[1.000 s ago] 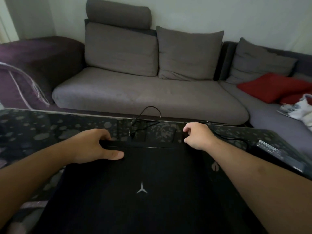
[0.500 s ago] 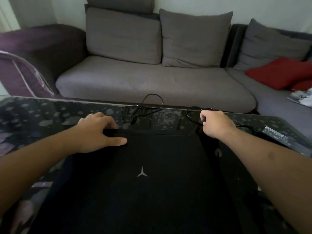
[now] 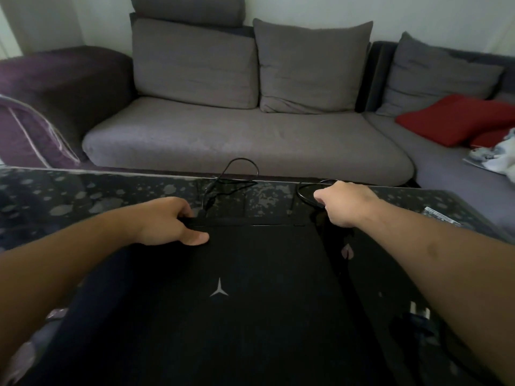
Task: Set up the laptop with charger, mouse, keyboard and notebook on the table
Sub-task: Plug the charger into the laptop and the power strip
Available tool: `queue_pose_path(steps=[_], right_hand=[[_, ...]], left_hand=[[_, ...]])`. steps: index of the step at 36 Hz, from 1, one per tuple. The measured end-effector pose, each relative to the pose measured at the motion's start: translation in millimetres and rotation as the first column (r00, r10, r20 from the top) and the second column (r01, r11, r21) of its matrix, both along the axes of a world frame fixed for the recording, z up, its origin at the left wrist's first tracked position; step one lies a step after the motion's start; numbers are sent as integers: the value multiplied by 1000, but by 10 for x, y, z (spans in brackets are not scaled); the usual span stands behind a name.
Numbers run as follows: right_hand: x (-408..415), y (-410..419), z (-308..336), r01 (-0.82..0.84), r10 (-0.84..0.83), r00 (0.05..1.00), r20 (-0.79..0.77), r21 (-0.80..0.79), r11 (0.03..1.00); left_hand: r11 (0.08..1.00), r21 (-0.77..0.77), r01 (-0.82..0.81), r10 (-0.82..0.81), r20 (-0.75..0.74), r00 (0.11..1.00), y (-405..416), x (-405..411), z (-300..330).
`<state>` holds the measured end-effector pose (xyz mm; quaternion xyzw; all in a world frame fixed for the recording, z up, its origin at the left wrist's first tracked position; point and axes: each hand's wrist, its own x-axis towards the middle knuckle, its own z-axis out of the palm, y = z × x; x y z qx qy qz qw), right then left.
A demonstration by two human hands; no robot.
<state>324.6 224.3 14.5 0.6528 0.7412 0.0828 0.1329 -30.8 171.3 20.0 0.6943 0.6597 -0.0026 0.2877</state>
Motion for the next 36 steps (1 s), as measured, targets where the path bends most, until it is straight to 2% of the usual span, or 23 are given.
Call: queue_pose_path(steps=[3,5,7,9,11,14,18,21,26,30,33,36], right_hand=[[-43,13,33,-86,86,991,105,-3,996],[-48,33,37,-122,111,985,130,80,989],[-3,51,15,-85,78,996,39,213,973],[37,43,-43,8,25,992,-122,261,965],[41,-26,-83,67,-12,968,-252,209,976],[11,-269,-68,114,-42,935,-352,187,976],[-25,-705,15,165,-66,891,-449,183,969],[49,-1099,111,179,-77,835,-545,137,974],[230,-1871,361,183,-63,778,-625,130,974],[435,-2480,477,289,-173,765,-620,90,953],[488,-2747,420,380,-344,785,-516,-38,924],[491,-2881,276,329,-392,802,-450,-216,919]], left_hand=[[999,-8,35,-35,-19,999,39,-9,36],[998,-4,58,-58,-27,998,49,-19,61],[997,-12,73,-74,-25,997,58,-1,79],[997,-12,75,-75,-25,997,55,10,70],[998,23,55,-54,-11,998,39,16,47],[988,156,19,-25,34,999,-20,125,27],[931,351,104,-77,-90,993,-210,455,21],[876,462,137,-153,-3,988,-506,787,75],[900,368,234,-302,139,943,-1126,1400,197],[911,331,245,-327,218,920,-1527,1889,233],[927,287,241,-317,257,913,-1693,2189,201],[946,256,200,-279,329,902,-1782,2494,172]])
